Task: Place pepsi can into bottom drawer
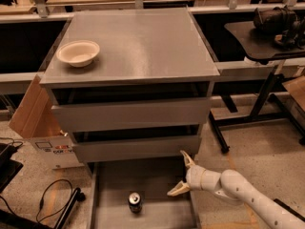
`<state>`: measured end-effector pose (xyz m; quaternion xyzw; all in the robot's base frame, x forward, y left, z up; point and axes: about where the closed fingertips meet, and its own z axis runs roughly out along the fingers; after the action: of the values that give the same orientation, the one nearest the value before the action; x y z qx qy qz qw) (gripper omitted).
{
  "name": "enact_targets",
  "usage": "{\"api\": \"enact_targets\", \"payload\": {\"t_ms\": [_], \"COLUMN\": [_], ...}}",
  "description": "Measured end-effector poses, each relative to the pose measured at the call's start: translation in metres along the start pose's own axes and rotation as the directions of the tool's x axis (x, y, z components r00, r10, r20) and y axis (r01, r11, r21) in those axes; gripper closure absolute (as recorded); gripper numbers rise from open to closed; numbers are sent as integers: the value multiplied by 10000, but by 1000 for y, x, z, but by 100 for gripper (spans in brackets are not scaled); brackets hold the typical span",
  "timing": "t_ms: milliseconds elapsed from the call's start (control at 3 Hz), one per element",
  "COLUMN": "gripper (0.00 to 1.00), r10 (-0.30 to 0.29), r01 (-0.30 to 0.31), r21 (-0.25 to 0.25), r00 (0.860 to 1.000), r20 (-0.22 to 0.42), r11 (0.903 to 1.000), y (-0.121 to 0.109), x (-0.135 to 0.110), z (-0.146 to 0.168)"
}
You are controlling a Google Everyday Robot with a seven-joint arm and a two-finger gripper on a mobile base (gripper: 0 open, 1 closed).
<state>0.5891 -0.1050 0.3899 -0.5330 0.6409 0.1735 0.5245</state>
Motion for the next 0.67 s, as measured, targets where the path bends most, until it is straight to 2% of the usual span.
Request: {"api": "enact_targets", "payload": {"t_ms": [333, 667], "gripper": [0, 0], "r10": [-126, -106], "r01": [130, 109], "r21": [107, 95], "r00": [9994, 9994], "r20": [-332, -321], "r11": [9999, 9999], "y": [13, 14], "x": [-9, -8], "z": [1, 1]}}
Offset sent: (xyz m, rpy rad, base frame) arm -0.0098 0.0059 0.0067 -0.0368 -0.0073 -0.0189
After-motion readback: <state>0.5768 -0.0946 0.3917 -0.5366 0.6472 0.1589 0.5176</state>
